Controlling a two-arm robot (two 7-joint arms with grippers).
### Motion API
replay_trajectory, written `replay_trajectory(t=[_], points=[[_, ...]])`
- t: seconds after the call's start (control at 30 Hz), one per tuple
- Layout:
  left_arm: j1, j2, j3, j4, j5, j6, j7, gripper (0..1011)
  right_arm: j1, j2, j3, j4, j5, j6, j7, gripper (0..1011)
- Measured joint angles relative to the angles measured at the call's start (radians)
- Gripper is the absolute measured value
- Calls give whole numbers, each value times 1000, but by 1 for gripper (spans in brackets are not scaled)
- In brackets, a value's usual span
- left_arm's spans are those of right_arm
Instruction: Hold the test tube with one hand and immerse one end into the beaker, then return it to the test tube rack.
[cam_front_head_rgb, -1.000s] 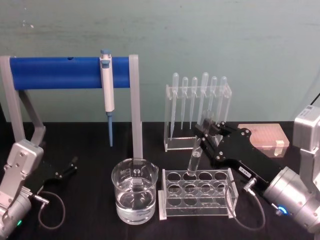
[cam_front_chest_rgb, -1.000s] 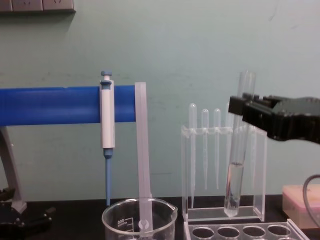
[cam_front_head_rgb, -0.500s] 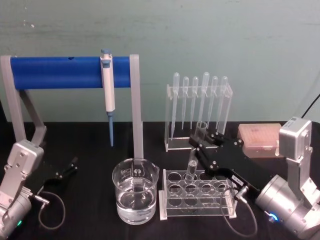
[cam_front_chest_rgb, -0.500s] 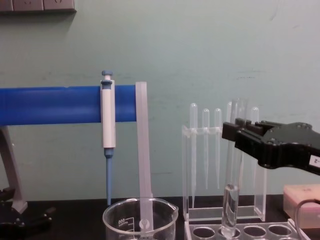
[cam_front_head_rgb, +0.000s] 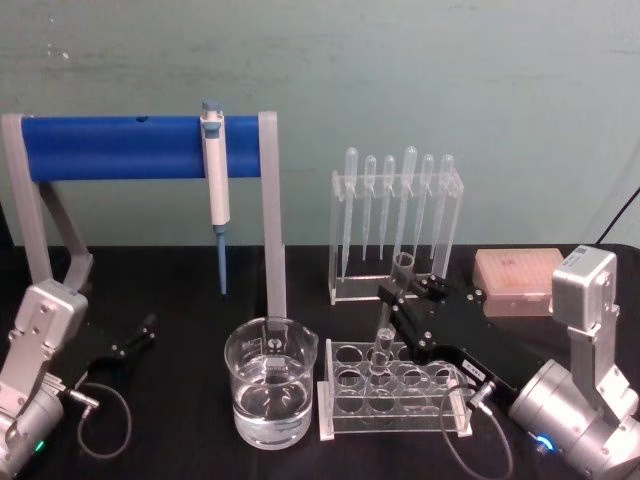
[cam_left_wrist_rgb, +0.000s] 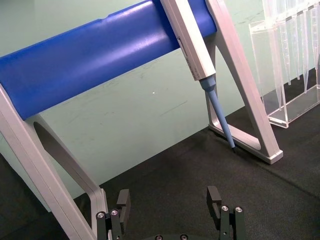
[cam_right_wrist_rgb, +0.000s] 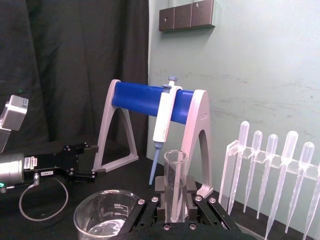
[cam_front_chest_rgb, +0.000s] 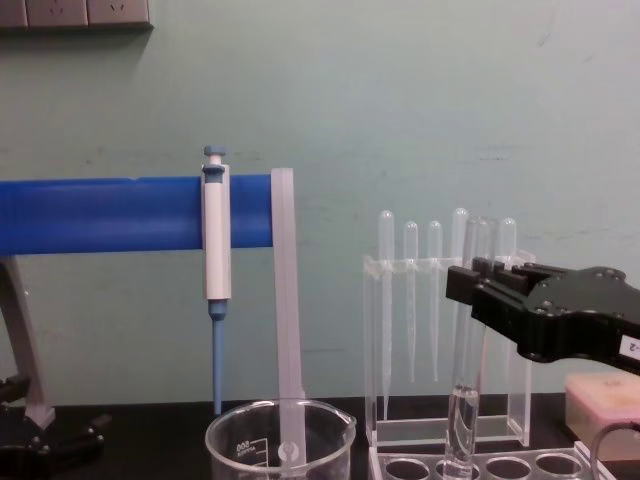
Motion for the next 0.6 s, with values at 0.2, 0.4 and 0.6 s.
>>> replay_trajectory(t=[0.2, 0.4, 0.6], points=[[0, 0, 0, 0, 0, 0, 0, 1000, -5, -1, 4, -2, 0, -1, 6, 226], [0, 0, 0, 0, 0, 0, 0, 1000, -1, 0, 10, -16, 0, 4, 10, 226], [0, 0, 0, 0, 0, 0, 0, 1000, 4, 2, 15, -33, 3, 7, 11, 226]])
